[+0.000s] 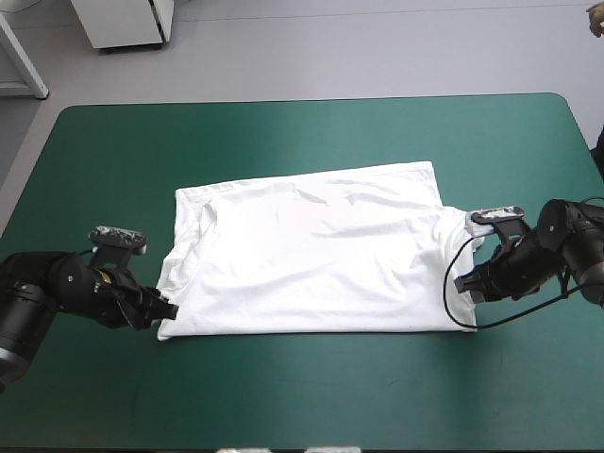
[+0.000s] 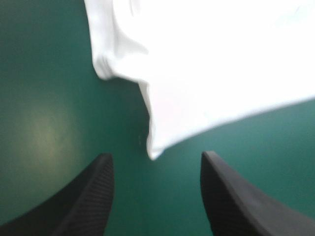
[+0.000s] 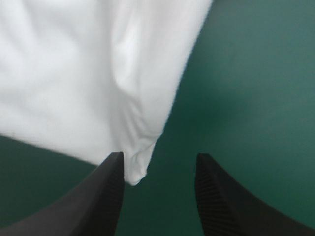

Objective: Fold the cloth

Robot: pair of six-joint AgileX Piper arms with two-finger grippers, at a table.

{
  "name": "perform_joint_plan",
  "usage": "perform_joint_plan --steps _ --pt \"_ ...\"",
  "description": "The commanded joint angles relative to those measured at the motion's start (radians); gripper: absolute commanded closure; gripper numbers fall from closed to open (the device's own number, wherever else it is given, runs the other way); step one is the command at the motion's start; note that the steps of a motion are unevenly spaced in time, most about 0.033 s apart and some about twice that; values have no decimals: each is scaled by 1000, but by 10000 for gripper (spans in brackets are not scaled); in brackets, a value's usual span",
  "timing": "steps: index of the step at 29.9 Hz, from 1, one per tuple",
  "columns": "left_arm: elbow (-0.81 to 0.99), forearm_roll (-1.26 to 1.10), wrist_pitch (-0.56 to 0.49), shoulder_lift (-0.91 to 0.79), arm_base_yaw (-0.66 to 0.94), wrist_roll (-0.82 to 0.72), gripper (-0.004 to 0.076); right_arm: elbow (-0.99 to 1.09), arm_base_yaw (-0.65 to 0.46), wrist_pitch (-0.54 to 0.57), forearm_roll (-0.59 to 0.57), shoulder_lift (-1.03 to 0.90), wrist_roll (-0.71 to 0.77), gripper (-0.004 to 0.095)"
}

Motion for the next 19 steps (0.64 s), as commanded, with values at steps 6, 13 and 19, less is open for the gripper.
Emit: perform_joint_plan --steps 6,13,19 --pt "-280 -102 -104 -11 -2 45 321 -250 0 -74 -82 62 99 455" --pt "-300 -147 -114 -3 -2 78 321 -390 0 -78 -81 220 125 452" --pt "-300 -147 -110 -3 -2 78 321 -447 0 -75 -79 341 133 453"
